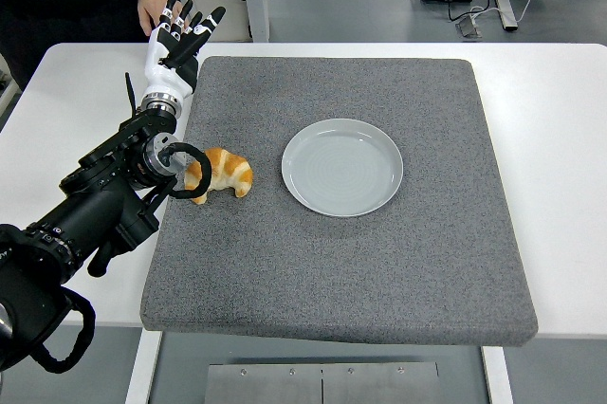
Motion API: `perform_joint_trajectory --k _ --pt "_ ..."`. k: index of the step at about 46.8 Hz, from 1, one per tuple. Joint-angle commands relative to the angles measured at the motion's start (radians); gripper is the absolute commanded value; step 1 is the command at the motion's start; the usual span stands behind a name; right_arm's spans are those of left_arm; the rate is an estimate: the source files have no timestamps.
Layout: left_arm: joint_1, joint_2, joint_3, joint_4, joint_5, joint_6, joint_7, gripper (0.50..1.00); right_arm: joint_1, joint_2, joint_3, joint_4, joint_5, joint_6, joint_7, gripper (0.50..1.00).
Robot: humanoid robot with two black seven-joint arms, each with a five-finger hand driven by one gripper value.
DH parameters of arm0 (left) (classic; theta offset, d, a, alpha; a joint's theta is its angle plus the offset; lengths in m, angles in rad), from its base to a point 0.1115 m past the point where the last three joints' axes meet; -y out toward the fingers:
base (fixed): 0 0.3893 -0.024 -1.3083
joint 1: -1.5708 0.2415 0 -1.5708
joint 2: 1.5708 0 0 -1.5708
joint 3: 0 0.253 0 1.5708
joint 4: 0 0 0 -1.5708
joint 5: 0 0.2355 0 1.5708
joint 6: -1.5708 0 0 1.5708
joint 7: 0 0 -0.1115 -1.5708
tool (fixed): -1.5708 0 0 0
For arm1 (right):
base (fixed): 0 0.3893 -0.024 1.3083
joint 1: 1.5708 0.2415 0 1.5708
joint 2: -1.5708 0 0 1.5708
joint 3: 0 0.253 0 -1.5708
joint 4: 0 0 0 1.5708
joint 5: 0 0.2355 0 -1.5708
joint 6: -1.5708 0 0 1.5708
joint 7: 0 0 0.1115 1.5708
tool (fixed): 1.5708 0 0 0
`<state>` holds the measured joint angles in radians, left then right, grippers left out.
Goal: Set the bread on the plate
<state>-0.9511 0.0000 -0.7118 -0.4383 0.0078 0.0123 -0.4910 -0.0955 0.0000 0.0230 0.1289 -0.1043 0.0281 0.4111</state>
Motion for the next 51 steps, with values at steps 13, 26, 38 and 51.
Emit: perform_joint_trajectory --k 13,26,38,51 --pt "0.000 0.000 -0.003 -0.002 -0.002 0.000 -0.001 0.972 0.000 0.000 0.000 0.000 0.000 -0.001 0.000 1.000" --pt "0.000 0.000 0.011 -0.010 0.008 -0.002 0.011 0.972 0.000 0.000 0.000 0.000 0.000 -0.001 0.000 1.000" --pt "0.002 0.043 0.118 -0.121 0.008 0.018 0.017 0.971 -0.001 0.000 0.000 0.000 0.000 -0.001 0.000 1.000" --pt "0.003 0.189 0.250 -0.336 0.008 0.124 0.019 0.971 -0.001 0.000 0.000 0.000 0.000 0.001 0.000 1.000"
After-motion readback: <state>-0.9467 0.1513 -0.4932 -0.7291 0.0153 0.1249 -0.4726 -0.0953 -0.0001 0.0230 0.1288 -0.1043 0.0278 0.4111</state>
